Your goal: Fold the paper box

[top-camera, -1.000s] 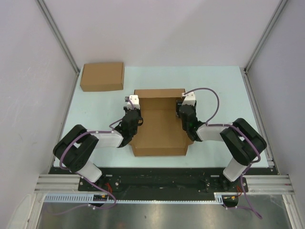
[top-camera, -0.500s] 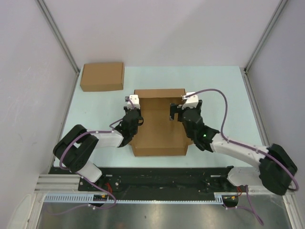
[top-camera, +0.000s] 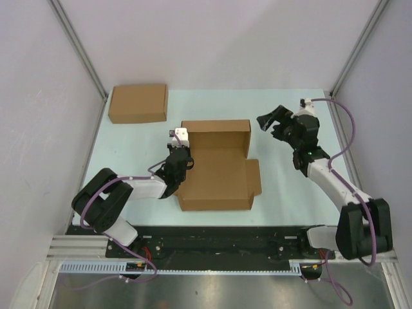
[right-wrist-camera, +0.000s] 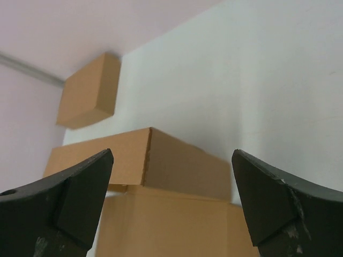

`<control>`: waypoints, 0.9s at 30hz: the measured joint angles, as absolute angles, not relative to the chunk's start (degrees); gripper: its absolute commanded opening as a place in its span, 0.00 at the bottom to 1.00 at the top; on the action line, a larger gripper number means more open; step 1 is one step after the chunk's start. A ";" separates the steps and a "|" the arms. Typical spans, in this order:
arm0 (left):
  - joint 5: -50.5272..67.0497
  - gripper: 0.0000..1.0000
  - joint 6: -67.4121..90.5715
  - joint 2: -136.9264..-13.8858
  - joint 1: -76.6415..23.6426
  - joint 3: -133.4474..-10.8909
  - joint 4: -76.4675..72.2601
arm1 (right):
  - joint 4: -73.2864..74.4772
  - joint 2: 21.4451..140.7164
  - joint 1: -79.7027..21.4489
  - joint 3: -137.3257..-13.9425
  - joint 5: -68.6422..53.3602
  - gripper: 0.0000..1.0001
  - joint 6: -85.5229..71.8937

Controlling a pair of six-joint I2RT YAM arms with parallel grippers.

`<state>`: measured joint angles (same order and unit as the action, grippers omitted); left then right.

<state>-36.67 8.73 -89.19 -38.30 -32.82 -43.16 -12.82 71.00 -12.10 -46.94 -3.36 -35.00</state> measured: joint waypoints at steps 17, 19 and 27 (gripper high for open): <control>-35.83 0.02 7.49 -89.38 -38.28 -34.02 -41.78 | -20.64 88.16 -12.47 -51.94 -25.17 0.86 -41.93; -35.77 0.03 7.44 -89.38 -38.28 -34.22 -41.41 | -21.04 88.92 -12.93 -52.18 -25.19 0.81 -41.71; -35.79 0.24 6.02 -89.21 -38.28 -34.52 -40.38 | -22.20 90.98 -13.47 -52.69 -24.18 0.58 -40.01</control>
<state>-35.79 6.02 -89.21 -38.28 -34.52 -40.38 -22.20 90.98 -13.47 -52.69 -24.18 -40.01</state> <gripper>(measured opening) 0.151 0.667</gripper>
